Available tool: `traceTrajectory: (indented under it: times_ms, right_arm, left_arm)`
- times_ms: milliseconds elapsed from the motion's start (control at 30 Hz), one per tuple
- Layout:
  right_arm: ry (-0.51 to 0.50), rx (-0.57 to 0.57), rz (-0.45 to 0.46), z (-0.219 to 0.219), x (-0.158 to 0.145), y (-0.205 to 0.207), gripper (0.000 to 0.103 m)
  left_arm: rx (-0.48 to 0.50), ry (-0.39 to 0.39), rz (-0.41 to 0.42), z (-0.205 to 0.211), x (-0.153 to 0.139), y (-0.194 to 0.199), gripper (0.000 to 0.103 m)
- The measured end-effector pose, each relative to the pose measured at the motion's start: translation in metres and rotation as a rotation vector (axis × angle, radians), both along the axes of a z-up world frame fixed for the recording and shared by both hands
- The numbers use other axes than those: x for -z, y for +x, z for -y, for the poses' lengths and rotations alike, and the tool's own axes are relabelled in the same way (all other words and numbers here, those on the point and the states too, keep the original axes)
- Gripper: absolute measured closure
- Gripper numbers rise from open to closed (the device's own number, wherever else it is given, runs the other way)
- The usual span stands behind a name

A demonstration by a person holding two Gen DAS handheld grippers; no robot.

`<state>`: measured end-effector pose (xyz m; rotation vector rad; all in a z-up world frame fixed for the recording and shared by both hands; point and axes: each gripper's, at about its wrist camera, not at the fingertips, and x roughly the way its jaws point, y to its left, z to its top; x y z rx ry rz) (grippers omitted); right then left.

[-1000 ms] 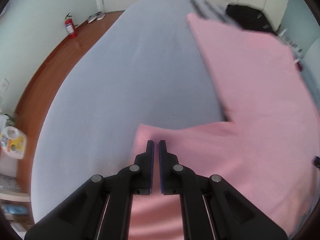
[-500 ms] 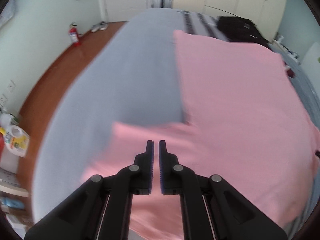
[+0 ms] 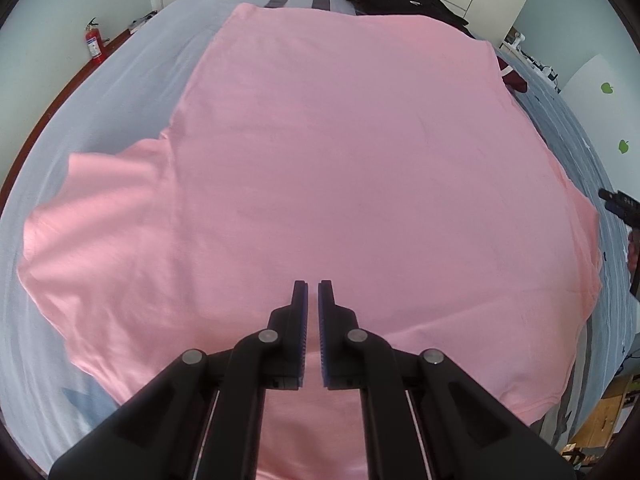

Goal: Fold clothes

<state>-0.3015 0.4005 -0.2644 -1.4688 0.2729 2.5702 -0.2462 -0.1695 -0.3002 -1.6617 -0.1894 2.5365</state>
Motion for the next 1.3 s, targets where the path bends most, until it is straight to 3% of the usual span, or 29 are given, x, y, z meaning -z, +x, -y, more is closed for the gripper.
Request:
traceTrajectory:
  times_ms: [100, 133, 200, 233, 267, 333, 433, 533, 600, 700, 833, 967, 1133, 1300]
  right_arm:
    - [0.039, -0.085, 0.107, 0.006, 0.022, -0.027, 0.043]
    - [0.042, -0.114, 0.141, 0.008, 0.030, -0.031, 0.048]
    - [0.049, -0.161, 0.195, 0.012, 0.042, -0.035, 0.063]
    - [0.049, -0.179, 0.207, 0.014, 0.046, -0.036, 0.080]
    - [0.051, -0.189, 0.208, 0.014, 0.047, -0.035, 0.089]
    - [0.055, -0.188, 0.190, 0.012, 0.045, -0.033, 0.092]
    - [0.052, -0.138, 0.105, 0.002, 0.025, -0.029, 0.093]
    - [0.032, -0.010, -0.014, -0.022, 0.000, -0.021, 0.090]
    - [0.069, 0.061, 0.003, -0.033, 0.005, -0.022, 0.086]
    - [0.130, 0.104, 0.107, -0.049, 0.030, -0.029, 0.081]
    - [0.145, 0.126, 0.101, -0.060, 0.031, -0.026, 0.081]
    - [0.059, 0.071, 0.073, -0.052, 0.024, -0.020, 0.074]
    - [0.050, -0.059, 0.016, -0.018, 0.008, -0.023, 0.074]
    - [0.077, -0.097, 0.128, -0.009, 0.025, -0.047, 0.074]
  left_arm:
    - [-0.008, -0.002, 0.013, -0.005, 0.003, -0.001, 0.101]
    - [-0.010, -0.004, 0.017, -0.005, 0.004, -0.001, 0.101]
    - [-0.014, -0.008, 0.026, -0.004, 0.006, 0.001, 0.101]
    - [-0.015, -0.011, 0.030, -0.004, 0.007, 0.002, 0.101]
    - [-0.015, -0.013, 0.033, -0.005, 0.008, 0.002, 0.101]
    - [-0.015, -0.014, 0.037, -0.005, 0.008, 0.001, 0.101]
    - [-0.011, -0.014, 0.038, -0.006, 0.008, 0.000, 0.101]
    - [-0.013, -0.007, 0.044, -0.006, 0.009, -0.001, 0.101]
    - [-0.017, -0.004, 0.052, -0.006, 0.011, -0.002, 0.101]
    - [-0.014, -0.002, 0.054, -0.006, 0.012, -0.002, 0.101]
    - [-0.013, -0.002, 0.053, -0.003, 0.011, -0.001, 0.101]
    - [-0.028, -0.008, 0.062, 0.004, 0.013, 0.001, 0.101]
    - [-0.033, -0.010, 0.064, 0.008, 0.013, 0.002, 0.101]
    - [-0.022, -0.004, 0.066, 0.005, 0.015, 0.003, 0.101]
